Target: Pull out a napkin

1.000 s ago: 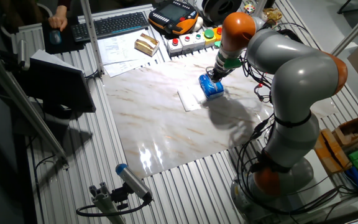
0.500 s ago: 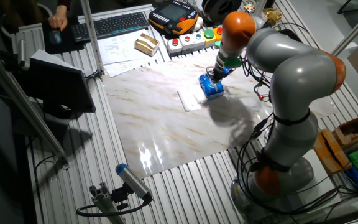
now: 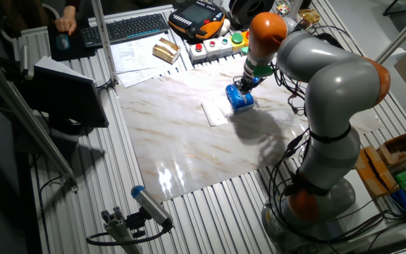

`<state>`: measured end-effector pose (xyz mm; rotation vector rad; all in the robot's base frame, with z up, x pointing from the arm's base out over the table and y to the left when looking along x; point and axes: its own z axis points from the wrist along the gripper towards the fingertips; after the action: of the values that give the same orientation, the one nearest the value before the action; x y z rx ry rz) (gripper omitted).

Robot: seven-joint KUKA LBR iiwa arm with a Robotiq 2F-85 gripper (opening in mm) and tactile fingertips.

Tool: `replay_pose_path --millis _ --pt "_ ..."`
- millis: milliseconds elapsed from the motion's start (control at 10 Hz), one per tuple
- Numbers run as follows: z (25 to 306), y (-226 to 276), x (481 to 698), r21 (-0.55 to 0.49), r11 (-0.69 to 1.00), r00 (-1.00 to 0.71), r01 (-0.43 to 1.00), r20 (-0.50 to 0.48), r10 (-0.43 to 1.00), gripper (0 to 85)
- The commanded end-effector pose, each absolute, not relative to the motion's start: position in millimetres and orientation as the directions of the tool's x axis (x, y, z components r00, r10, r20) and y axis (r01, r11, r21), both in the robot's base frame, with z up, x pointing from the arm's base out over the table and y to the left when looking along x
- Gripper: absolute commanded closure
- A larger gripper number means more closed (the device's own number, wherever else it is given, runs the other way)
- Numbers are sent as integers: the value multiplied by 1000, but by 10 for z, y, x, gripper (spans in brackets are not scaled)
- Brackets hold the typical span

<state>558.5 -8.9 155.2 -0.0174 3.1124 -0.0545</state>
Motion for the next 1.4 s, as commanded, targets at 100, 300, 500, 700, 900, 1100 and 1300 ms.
replay_pose_path --millis 100,300,500,700,900,1100,1300 --pt "1547 -97 5590 -21 1000 -999 -19 -46 -20 843" --pt "1457 -127 5674 -25 1000 -999 -10 -51 -11 843" --pt "1332 -202 5748 -15 1000 -998 -22 -60 -23 843" --pt "1234 -233 5822 10 1000 -998 -19 -57 -18 843" --pt "1164 -231 5859 16 1000 -999 -14 -51 -14 843" --pt "1089 -244 5901 18 1000 -998 -14 -54 -13 843" --pt "1041 -270 5931 24 1000 -998 -17 -54 -16 843"
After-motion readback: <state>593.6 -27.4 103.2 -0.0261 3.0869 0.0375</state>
